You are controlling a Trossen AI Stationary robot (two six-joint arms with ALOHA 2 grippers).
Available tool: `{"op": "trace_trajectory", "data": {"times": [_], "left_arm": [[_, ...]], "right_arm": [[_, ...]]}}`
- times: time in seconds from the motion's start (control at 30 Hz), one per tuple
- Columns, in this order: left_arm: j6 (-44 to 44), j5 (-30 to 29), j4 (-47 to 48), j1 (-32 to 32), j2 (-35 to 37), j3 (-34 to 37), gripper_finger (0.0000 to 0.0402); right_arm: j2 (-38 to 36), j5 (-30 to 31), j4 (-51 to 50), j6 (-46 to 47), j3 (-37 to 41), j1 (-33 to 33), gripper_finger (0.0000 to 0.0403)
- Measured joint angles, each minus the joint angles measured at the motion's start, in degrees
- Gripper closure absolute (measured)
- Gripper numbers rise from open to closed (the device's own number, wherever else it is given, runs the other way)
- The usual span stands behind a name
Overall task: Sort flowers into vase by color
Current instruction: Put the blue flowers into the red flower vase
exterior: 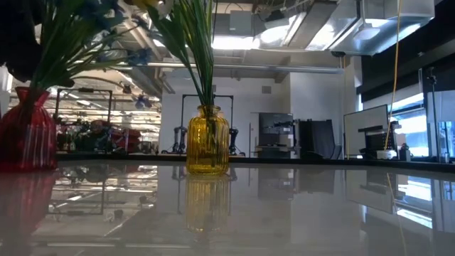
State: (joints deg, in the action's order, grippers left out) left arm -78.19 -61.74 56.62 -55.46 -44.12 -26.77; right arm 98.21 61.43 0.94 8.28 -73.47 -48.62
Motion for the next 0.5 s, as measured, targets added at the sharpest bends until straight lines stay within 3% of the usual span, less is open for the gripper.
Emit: {"op": "trace_trajectory", "data": {"times": [0.5], "left_arm": [[2.1, 8.03, 7.81, -0.02, 0.02, -8.98, 0.0215]], "right_arm": [[0.02, -0.3, 0.21, -1.25, 0.0, -0.09, 0.0088]]}}
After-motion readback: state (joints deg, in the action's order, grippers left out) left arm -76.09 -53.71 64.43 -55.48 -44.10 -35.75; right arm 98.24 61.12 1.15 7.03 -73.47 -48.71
